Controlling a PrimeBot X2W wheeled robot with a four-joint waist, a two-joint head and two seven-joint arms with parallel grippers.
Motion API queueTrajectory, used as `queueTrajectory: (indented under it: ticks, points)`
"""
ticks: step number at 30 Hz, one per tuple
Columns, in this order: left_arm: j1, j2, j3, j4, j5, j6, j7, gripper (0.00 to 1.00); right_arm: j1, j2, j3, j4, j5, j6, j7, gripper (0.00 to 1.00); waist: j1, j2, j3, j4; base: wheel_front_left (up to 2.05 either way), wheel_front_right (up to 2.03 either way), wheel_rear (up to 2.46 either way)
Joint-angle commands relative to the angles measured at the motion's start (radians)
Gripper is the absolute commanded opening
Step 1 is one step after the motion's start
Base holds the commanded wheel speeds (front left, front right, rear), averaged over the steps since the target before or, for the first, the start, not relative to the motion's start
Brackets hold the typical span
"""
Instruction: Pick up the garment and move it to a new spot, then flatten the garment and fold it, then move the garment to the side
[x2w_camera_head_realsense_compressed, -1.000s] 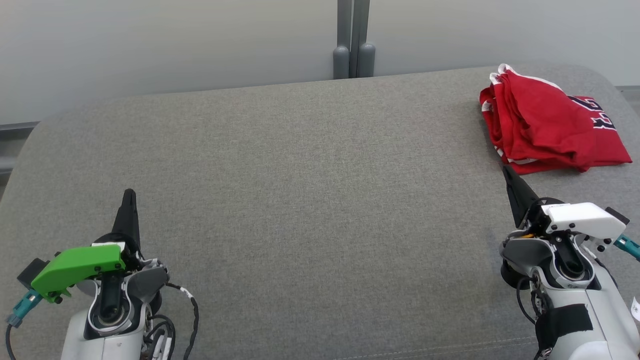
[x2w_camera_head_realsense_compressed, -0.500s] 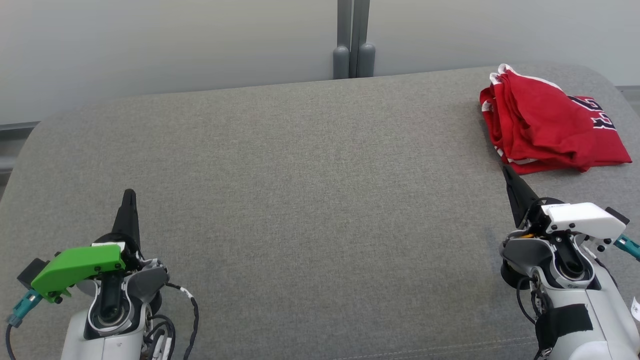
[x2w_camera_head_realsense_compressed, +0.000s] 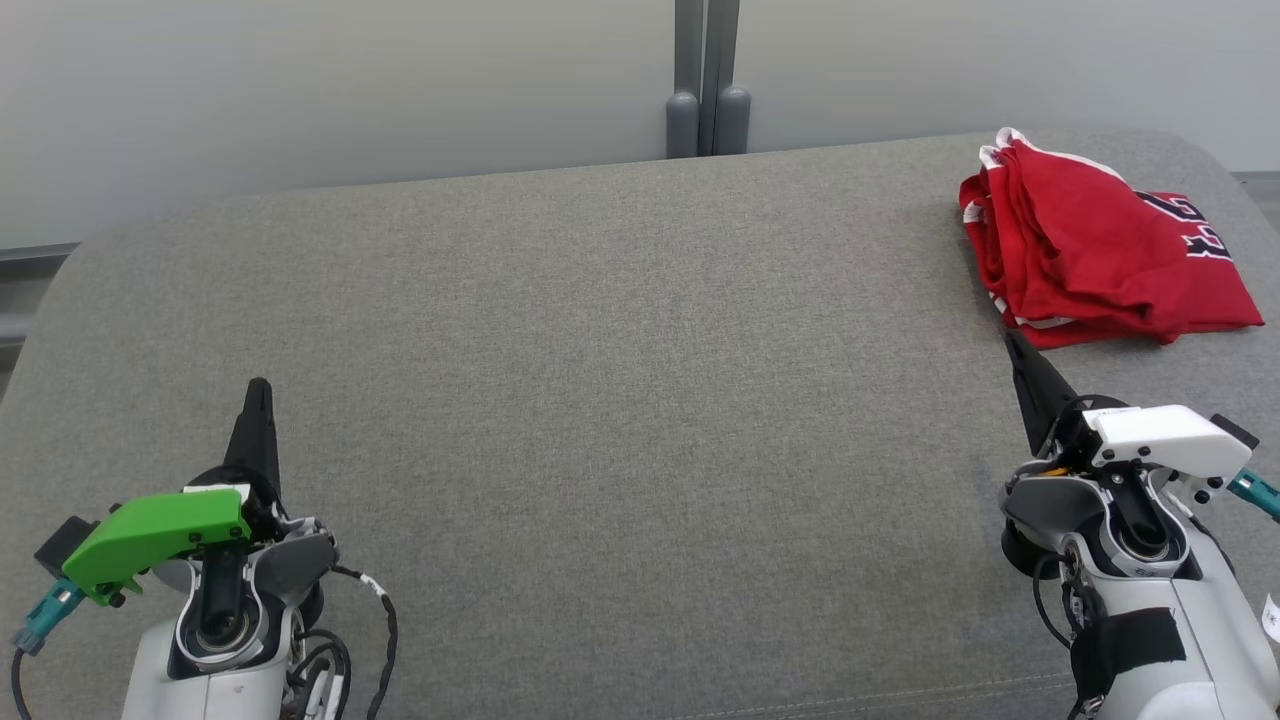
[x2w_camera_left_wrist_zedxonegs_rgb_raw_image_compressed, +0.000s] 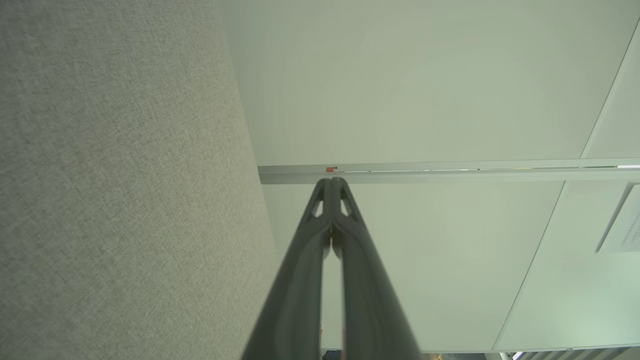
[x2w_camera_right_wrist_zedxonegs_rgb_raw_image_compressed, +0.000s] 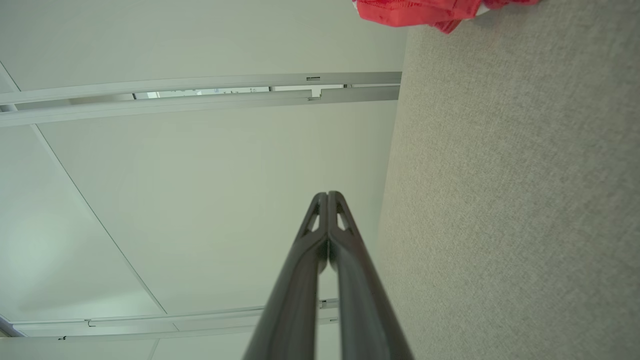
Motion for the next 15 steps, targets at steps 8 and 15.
queueTrajectory:
  ticks: [8, 15]
  points:
    - [-0.011, 0.006, 0.001, 0.0, -0.01, -0.006, 0.003, 0.0, -0.008, -0.005, -0.001, 0.002, 0.004, 0.001, 0.002, 0.0, 0.0, 0.0, 0.0, 0.0, 0.0, 0.0, 0.0]
    - [-0.011, 0.006, 0.001, 0.0, -0.01, -0.006, 0.003, 0.0, -0.008, -0.005, -0.001, 0.002, 0.004, 0.0, 0.002, 0.0, 0.0, 0.0, 0.0, 0.0, 0.0, 0.0, 0.0]
